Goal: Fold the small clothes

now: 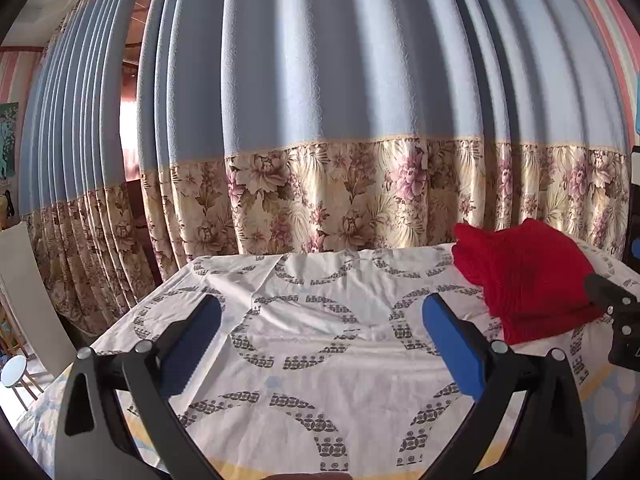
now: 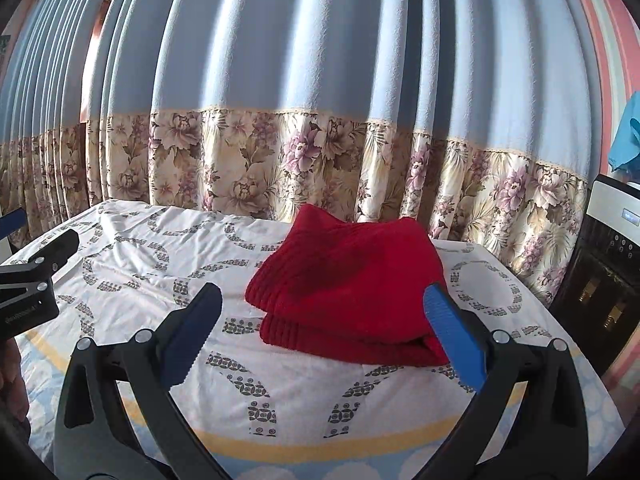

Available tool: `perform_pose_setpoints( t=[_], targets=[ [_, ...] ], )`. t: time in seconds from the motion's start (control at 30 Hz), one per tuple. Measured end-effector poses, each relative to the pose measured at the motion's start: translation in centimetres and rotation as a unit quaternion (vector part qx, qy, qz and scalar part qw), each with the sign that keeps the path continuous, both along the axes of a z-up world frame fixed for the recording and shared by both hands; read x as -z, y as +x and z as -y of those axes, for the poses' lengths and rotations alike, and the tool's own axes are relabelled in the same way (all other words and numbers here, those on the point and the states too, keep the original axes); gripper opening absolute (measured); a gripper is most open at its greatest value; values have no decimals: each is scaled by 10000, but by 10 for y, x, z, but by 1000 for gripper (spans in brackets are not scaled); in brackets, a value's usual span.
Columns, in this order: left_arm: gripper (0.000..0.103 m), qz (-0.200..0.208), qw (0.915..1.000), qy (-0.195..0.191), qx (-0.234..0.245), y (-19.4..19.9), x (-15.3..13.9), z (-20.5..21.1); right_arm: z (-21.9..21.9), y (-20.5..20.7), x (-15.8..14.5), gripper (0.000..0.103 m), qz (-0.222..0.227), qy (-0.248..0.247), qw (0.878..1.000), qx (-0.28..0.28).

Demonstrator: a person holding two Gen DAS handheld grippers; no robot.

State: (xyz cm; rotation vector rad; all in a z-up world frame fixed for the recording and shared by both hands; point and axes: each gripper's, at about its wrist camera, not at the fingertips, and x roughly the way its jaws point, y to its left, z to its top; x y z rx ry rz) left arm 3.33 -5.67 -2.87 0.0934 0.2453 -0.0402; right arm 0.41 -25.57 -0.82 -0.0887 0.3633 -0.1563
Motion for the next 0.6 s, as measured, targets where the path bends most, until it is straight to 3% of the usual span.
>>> perform_pose_setpoints(
  t=[0.6],
  targets=[
    [101, -301, 9993, -188, 71, 5, 1, -2, 0, 0, 3, 100, -20, -47, 10000, 9]
  ],
)
